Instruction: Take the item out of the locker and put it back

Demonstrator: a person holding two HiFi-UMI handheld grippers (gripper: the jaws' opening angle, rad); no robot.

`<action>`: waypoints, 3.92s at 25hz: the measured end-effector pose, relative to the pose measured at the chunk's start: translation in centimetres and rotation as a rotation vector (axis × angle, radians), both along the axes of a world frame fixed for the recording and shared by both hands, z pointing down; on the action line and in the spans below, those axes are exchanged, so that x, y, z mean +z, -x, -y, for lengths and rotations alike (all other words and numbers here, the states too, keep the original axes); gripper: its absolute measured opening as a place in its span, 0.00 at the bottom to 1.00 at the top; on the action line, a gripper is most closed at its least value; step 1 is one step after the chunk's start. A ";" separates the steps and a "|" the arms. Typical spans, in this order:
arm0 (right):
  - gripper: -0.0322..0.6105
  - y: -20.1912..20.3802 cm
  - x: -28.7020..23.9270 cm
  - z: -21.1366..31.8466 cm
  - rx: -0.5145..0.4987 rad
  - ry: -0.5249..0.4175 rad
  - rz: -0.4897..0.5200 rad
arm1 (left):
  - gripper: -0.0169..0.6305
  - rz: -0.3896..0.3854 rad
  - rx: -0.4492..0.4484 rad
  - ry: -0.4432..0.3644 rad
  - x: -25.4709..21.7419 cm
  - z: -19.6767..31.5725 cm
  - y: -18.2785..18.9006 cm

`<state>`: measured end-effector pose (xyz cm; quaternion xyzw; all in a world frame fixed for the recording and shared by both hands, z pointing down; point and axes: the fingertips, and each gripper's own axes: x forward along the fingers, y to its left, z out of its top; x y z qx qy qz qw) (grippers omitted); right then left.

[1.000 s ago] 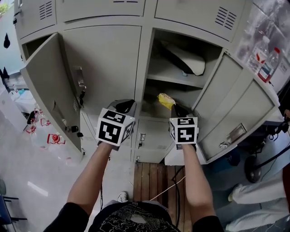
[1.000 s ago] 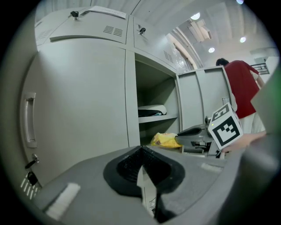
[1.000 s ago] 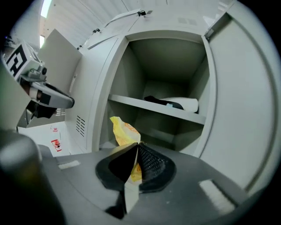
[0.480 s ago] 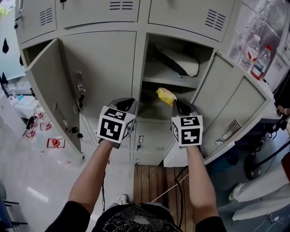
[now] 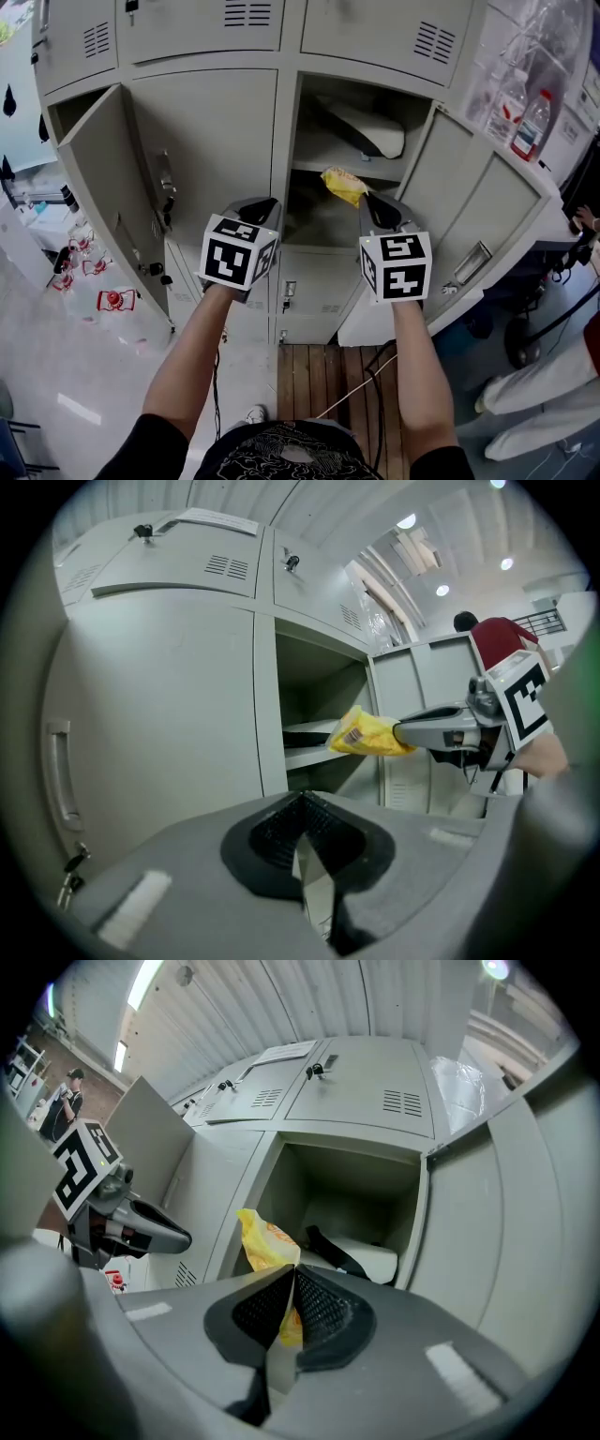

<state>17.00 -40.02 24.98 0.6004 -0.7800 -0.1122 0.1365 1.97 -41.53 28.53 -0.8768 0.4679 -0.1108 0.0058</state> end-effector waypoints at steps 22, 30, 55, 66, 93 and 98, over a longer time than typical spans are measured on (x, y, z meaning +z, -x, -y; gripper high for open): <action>0.09 1.6 -4.5 5.0 0.023 -0.107 -0.078 | 0.03 -0.040 0.039 -0.011 -2.4 0.3 0.1; 0.09 2.3 -4.4 7.7 0.024 -0.126 -0.120 | 0.03 -0.045 0.058 -0.009 -2.5 0.5 -0.1; 0.10 3.3 -1.6 14.1 0.068 -0.088 -0.242 | 0.03 -0.030 0.061 0.001 -1.8 1.8 1.2; 0.13 3.6 -1.0 14.4 0.063 -0.051 -0.225 | 0.03 -0.038 0.057 0.006 -1.8 2.2 1.5; 0.15 1.5 -0.6 6.3 0.066 -0.041 -0.023 | 0.03 -0.028 0.049 0.013 -0.8 1.4 2.1; 0.14 0.5 0.2 4.6 0.082 -0.025 0.013 | 0.03 -0.027 0.054 0.018 -0.4 1.4 1.9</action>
